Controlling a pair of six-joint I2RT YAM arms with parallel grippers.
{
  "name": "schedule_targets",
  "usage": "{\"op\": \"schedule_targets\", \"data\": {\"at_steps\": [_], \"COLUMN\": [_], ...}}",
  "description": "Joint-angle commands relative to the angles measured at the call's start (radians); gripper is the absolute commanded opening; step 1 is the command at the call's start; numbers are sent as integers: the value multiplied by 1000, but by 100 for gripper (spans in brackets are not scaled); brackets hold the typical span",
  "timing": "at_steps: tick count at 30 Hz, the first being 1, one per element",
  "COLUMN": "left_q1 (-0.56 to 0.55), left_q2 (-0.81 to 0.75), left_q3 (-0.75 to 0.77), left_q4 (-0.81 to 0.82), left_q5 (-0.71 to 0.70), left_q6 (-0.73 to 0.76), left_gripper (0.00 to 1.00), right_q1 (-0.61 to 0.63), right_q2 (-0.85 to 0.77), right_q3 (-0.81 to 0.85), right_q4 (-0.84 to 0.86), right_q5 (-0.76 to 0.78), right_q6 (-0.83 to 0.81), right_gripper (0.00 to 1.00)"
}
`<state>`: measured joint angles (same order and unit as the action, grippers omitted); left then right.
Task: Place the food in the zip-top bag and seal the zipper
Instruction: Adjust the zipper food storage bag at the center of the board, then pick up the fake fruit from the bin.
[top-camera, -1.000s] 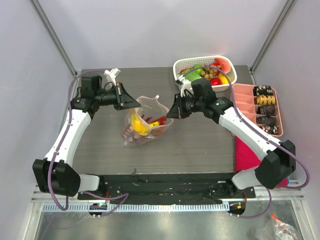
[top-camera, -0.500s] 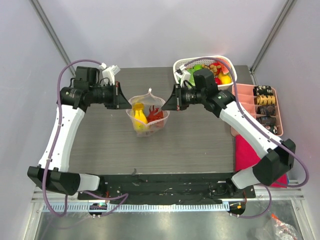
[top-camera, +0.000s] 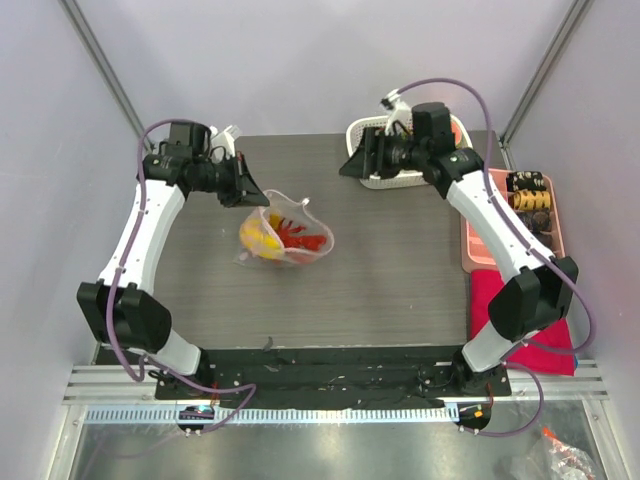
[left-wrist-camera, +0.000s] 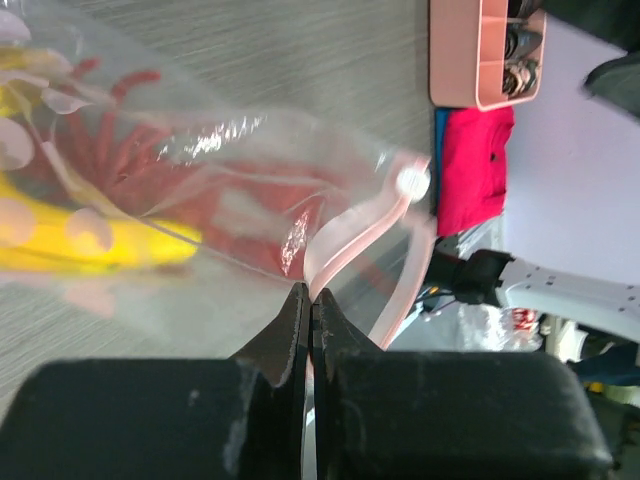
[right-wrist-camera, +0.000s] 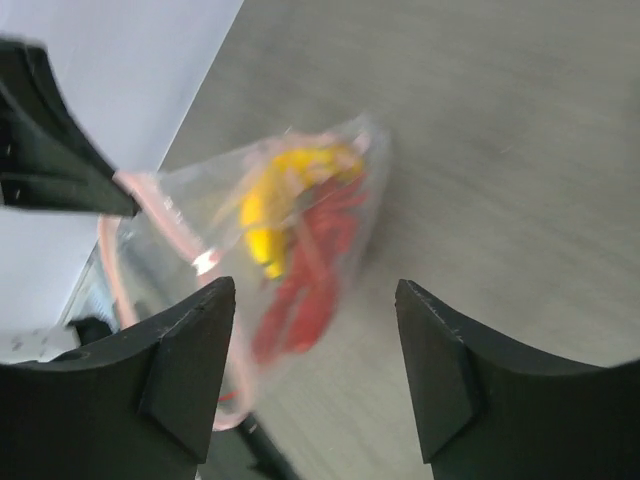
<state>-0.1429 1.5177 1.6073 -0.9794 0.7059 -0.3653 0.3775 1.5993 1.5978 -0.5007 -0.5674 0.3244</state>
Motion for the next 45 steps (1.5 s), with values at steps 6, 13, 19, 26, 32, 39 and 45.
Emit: {"op": "schedule_targets", "data": {"at_steps": [6, 13, 19, 26, 32, 39, 45], "left_q1": [17, 17, 19, 17, 19, 17, 19], "left_q2": [53, 58, 59, 71, 73, 75, 82], "left_q3": [49, 40, 23, 32, 29, 26, 29], "left_q4": [134, 133, 139, 136, 136, 127, 116], "left_q5": [69, 76, 76, 79, 79, 76, 73], "left_q6": [-92, -83, -80, -73, -69, -50, -43], "left_gripper": [0, 0, 0, 0, 0, 0, 0], "right_q1": [-219, -227, -295, -330, -333, -341, -341], "right_q2": [143, 324, 471, 619, 709, 780, 811], "right_q3": [178, 307, 465, 602, 637, 646, 637], "right_q4": [14, 16, 50, 80, 142, 165, 177], "right_q5": [107, 297, 373, 400, 452, 422, 416], "right_q6": [-347, -666, -613, -567, -573, -553, -538], "right_gripper": [86, 85, 84, 80, 81, 83, 82]}}
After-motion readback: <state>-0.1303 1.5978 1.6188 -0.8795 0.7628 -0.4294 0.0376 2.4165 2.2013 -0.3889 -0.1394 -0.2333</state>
